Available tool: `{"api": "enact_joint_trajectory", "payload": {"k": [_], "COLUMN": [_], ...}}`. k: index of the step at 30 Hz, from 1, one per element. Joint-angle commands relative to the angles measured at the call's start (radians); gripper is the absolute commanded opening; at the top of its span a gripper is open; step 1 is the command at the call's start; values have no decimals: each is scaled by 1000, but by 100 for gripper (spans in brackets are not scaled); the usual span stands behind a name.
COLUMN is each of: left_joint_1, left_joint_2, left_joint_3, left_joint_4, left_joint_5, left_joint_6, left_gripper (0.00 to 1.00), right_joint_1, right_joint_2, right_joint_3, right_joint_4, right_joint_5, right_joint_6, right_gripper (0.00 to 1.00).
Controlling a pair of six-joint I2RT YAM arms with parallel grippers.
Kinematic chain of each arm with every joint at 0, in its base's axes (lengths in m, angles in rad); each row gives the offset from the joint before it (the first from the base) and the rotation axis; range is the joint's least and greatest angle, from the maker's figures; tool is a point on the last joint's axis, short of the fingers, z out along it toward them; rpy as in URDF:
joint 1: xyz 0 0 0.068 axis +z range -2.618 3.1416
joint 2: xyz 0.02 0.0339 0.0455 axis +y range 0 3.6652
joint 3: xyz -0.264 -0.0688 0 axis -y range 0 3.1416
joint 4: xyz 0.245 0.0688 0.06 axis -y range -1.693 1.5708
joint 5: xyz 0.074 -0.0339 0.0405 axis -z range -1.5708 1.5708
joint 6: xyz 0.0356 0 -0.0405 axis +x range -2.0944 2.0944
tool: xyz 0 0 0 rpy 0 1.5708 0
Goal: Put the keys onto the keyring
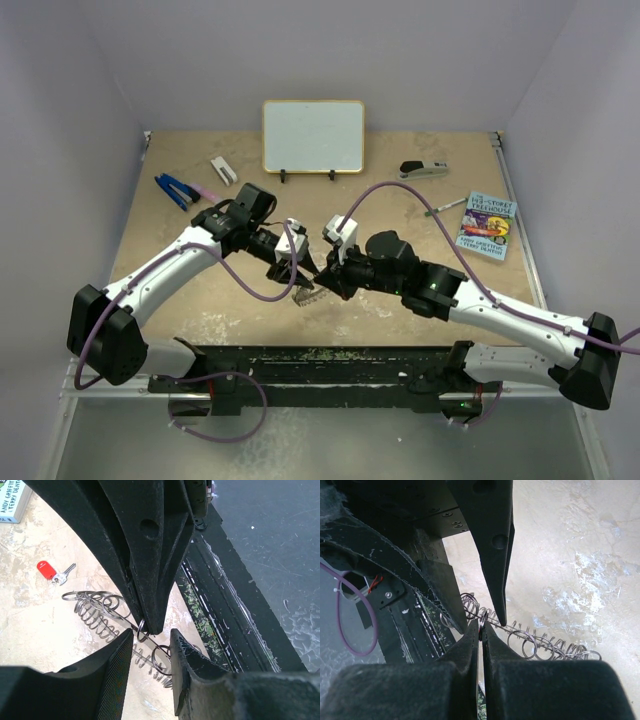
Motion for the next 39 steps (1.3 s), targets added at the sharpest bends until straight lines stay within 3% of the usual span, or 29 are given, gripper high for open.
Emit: {"api": "enact_joint_trajectory", "payload": {"k": [1,15,28,39], "left_joint_1": [-1,-1,-1,-10], "left_joint_2": [-5,-20,-19,-24], "left_joint_3": [-11,4,24,64], "left_joint_4": [10,-40,15,-15], "left_joint_5": [-1,-26,-68,-51], "left_joint_6": [40,110,-7,-51], "left_gripper": [38,25,49,58], "right_joint_1": [19,34,58,70], "right_joint_2": [-24,-43,-48,-31], "right_joint_3": [66,64,67,85], "right_joint_4": [62,27,20,4], "right_joint_5": [-30,-21,4,72], "right_joint_6": [7,14,15,35], "right_gripper": [0,0,0,0]}}
